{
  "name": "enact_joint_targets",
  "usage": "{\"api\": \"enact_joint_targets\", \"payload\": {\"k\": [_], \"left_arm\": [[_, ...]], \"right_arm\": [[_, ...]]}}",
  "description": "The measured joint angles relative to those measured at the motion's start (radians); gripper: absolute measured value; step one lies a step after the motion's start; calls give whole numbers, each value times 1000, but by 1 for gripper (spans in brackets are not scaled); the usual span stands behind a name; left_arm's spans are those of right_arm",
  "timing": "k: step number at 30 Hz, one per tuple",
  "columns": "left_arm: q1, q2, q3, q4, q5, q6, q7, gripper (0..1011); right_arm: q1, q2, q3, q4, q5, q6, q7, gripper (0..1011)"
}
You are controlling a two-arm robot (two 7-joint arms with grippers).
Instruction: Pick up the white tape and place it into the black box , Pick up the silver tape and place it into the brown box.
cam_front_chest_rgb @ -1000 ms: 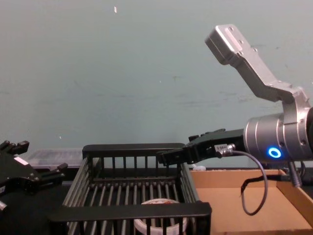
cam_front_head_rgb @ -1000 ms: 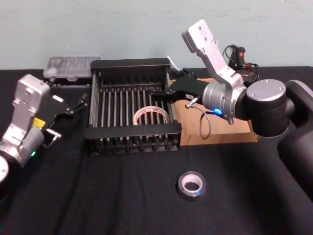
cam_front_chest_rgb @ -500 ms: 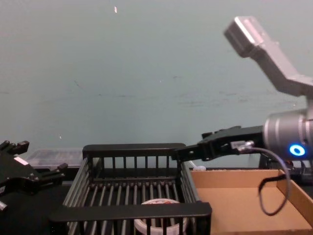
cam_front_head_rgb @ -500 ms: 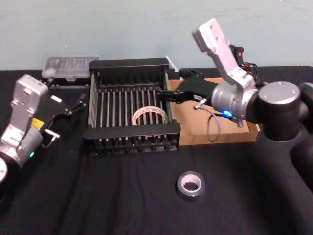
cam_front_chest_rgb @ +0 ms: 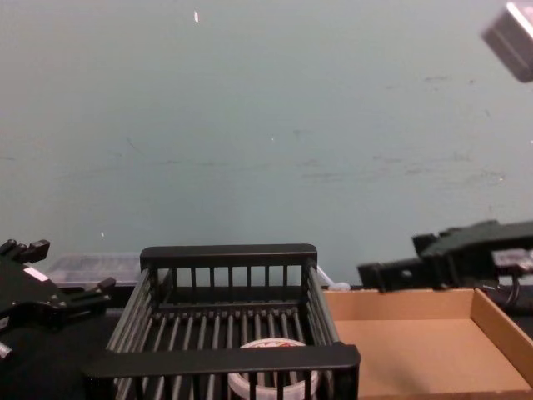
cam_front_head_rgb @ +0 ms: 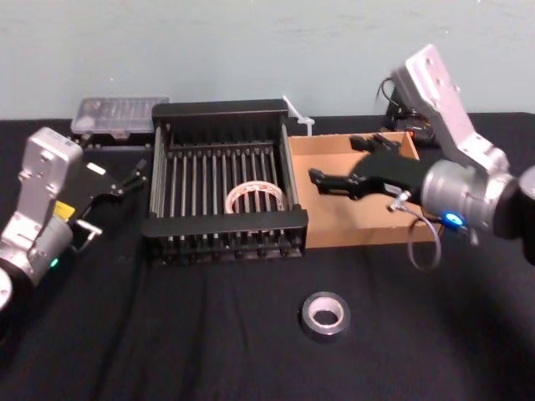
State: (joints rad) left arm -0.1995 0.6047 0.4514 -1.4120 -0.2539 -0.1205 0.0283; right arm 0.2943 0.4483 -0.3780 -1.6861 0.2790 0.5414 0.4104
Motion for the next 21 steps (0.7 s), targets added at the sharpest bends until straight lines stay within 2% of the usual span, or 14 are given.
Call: {"api": "enact_joint_targets", "payload": {"k": [4,5,7,12,21], "left_arm": [[0,0,0,0,0,0,0,1001],[0,0,0,0,0,0,0,1001],[0,0,0,0,0,0,0,1001],[0,0,0,0,0,0,0,1001],[0,0,0,0,0,0,0,1001]], "right_arm": [[-62,56,21,-58,26,19,8,1002],[-62,56,21,-58,26,19,8,1002],[-107,95,32,-93,40,29,13,1002],[-160,145,38,-130,57,36,22,1002],[-205,197,15,-163,76,37,40,1002]]}}
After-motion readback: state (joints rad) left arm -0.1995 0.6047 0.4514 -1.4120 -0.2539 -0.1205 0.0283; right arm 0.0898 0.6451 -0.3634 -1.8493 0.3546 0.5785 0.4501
